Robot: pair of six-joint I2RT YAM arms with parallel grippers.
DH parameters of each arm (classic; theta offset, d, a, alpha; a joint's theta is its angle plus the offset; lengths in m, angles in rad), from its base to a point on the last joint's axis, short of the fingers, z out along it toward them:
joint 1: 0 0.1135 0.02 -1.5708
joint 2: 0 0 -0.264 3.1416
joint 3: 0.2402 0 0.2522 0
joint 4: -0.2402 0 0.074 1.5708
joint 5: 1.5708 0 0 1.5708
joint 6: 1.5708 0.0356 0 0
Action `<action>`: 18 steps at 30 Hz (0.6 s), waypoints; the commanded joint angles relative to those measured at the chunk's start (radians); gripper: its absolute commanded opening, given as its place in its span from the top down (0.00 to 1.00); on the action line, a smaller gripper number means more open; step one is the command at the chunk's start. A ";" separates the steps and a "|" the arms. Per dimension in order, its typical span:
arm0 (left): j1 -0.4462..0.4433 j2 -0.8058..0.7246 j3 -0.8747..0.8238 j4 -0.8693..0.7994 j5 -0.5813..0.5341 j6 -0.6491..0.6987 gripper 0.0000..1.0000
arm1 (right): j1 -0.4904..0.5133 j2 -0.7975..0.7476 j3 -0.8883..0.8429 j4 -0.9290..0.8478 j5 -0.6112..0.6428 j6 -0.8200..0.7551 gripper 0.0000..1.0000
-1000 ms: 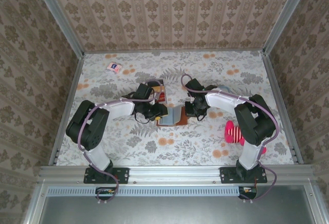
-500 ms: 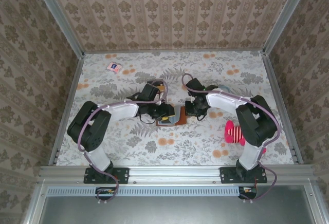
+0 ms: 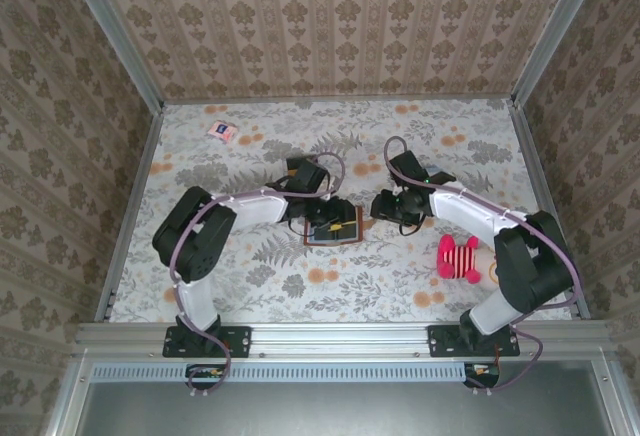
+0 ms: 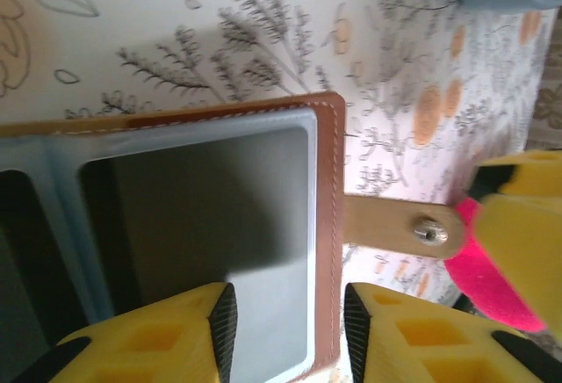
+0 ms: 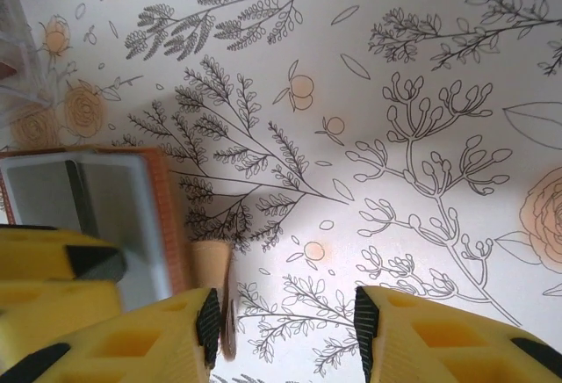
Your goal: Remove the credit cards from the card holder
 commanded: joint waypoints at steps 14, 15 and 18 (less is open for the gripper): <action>-0.023 -0.072 0.035 -0.095 -0.112 0.007 0.74 | 0.017 -0.004 0.128 0.010 -0.123 -0.005 0.69; -0.024 -0.081 0.035 -0.104 -0.134 0.007 0.76 | 0.025 0.008 0.138 0.006 -0.126 -0.007 0.71; -0.025 -0.102 0.013 -0.119 -0.209 -0.022 0.80 | 0.048 0.047 0.176 -0.004 -0.124 -0.002 0.75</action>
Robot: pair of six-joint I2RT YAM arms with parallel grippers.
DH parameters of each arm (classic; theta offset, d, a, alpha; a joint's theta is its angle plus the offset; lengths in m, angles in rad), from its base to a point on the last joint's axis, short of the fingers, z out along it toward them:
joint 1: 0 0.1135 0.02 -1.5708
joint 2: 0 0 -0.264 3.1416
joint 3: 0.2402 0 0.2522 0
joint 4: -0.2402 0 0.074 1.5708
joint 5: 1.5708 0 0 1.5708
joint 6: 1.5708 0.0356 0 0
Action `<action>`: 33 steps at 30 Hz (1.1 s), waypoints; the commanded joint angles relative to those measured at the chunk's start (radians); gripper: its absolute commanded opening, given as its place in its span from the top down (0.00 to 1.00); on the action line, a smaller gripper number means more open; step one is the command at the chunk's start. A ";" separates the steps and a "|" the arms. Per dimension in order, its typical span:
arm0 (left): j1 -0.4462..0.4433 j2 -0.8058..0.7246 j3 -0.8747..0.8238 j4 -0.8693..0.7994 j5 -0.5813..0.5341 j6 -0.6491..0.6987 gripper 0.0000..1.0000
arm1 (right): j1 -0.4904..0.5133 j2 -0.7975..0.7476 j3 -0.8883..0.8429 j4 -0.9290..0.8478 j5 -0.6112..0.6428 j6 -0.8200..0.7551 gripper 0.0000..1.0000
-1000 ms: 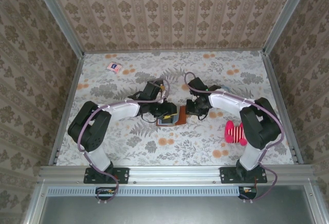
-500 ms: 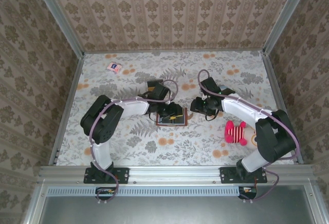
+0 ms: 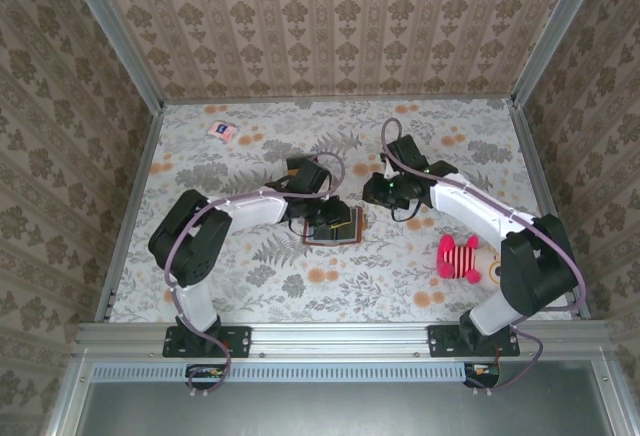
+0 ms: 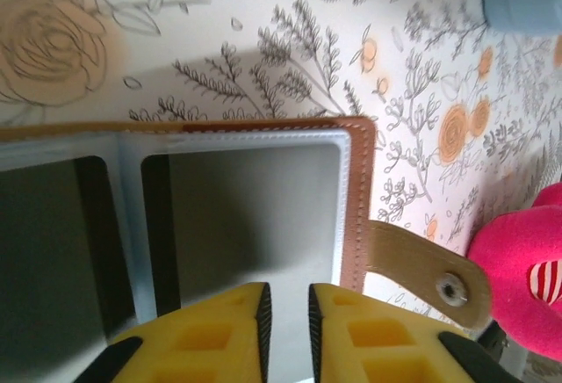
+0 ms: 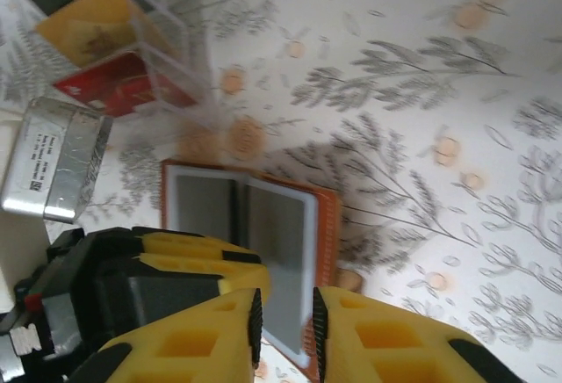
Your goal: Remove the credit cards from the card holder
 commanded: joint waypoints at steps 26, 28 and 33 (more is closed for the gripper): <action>0.018 -0.109 -0.089 0.013 -0.159 -0.151 0.82 | 0.135 0.264 0.100 -0.035 0.140 0.141 0.78; 0.029 -0.092 -0.087 0.040 -0.145 -0.157 0.82 | 0.131 0.279 0.108 -0.037 0.144 0.146 0.77; 0.045 -0.048 -0.051 0.045 -0.105 -0.120 0.78 | 0.125 0.298 0.117 -0.055 0.188 0.127 0.74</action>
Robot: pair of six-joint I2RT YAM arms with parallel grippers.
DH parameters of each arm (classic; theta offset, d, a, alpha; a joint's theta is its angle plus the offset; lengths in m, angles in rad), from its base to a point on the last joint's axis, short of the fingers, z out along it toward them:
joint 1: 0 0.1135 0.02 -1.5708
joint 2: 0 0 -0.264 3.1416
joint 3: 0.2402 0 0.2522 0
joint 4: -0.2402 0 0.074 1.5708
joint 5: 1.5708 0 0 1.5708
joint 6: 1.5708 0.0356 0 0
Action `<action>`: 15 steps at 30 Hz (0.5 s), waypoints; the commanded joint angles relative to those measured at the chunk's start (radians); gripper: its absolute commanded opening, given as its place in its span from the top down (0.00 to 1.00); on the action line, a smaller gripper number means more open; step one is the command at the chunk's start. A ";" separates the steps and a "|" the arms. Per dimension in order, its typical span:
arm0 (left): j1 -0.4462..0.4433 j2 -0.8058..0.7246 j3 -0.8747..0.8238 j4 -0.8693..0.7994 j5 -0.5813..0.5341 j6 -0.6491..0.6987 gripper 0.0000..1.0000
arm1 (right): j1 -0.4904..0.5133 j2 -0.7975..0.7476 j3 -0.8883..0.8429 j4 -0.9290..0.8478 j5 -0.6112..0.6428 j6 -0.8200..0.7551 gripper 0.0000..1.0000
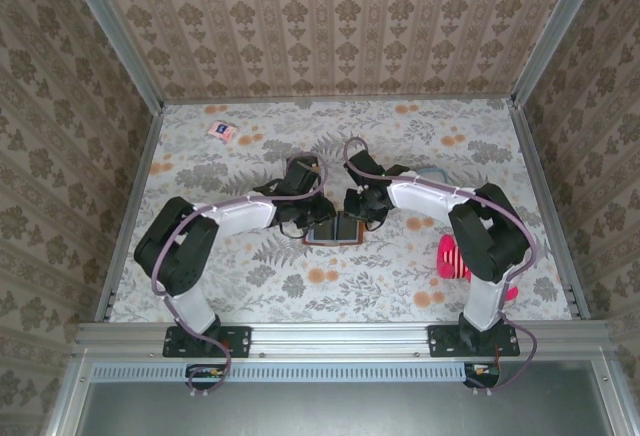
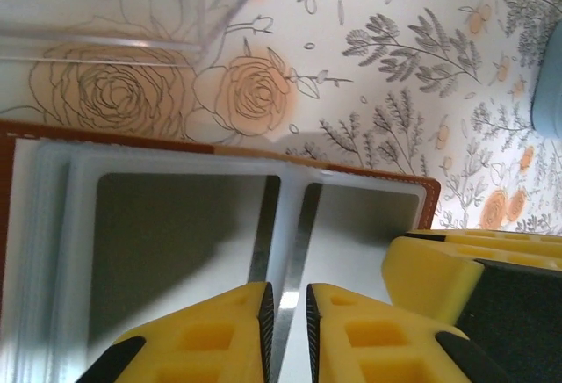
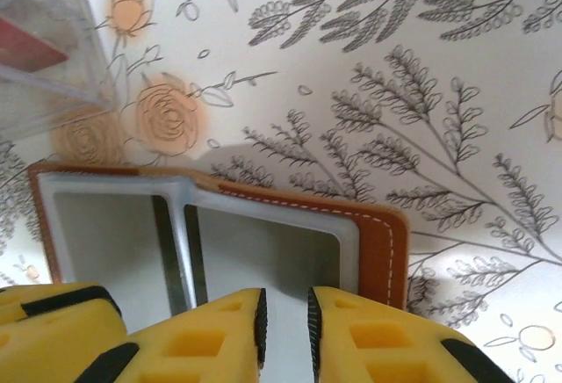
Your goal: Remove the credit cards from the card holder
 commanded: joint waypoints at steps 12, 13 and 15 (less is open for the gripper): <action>0.023 0.077 0.089 -0.063 0.127 0.136 0.78 | -0.038 0.022 0.028 -0.027 -0.028 -0.061 0.72; 0.022 0.079 0.090 -0.077 0.120 0.138 0.78 | -0.036 0.016 0.030 -0.036 -0.034 -0.061 0.72; 0.024 0.084 0.084 -0.081 0.119 0.139 0.78 | -0.031 -0.009 0.026 -0.070 -0.038 -0.056 0.72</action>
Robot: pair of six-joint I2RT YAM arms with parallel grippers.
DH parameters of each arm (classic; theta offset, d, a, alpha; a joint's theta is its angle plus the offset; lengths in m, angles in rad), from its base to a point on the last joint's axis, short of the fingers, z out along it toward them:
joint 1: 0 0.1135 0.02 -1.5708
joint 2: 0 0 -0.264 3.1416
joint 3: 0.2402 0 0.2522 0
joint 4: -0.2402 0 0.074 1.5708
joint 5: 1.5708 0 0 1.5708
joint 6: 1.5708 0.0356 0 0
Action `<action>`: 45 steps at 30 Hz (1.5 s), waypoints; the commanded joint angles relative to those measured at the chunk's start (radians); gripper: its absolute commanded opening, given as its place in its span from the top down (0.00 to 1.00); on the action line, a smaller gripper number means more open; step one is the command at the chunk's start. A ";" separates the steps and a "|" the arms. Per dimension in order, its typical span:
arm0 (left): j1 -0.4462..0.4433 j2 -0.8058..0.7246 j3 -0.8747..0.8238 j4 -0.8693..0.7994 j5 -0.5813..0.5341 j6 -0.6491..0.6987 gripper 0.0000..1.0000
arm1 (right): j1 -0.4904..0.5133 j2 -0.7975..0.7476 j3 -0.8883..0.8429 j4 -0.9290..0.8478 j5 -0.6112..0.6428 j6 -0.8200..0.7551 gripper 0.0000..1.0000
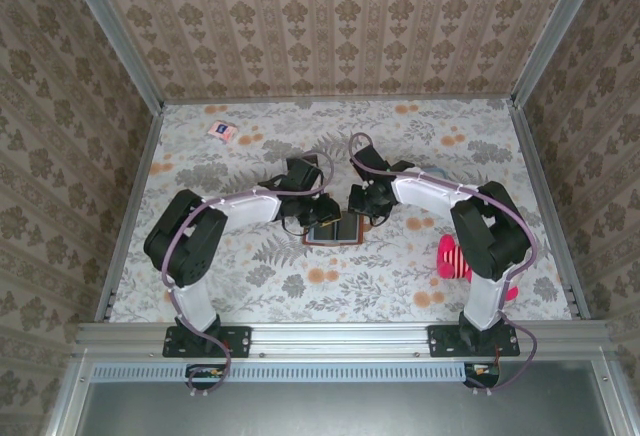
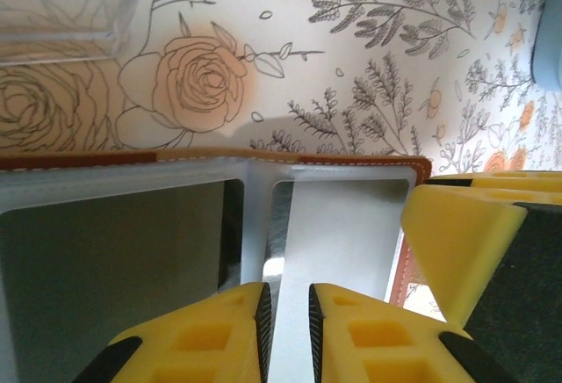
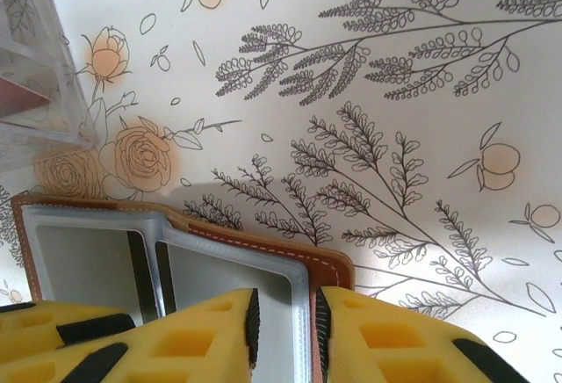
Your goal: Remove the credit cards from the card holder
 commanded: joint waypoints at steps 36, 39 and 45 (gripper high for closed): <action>0.036 0.022 -0.020 0.080 0.118 -0.005 0.81 | -0.013 0.140 0.026 -0.070 -0.055 -0.086 0.85; 0.038 0.024 -0.026 0.093 0.121 -0.005 0.83 | -0.013 0.149 0.029 -0.068 -0.059 -0.086 0.85; 0.042 0.012 -0.038 0.089 0.113 0.007 0.90 | -0.013 0.152 0.026 -0.078 -0.037 -0.087 0.85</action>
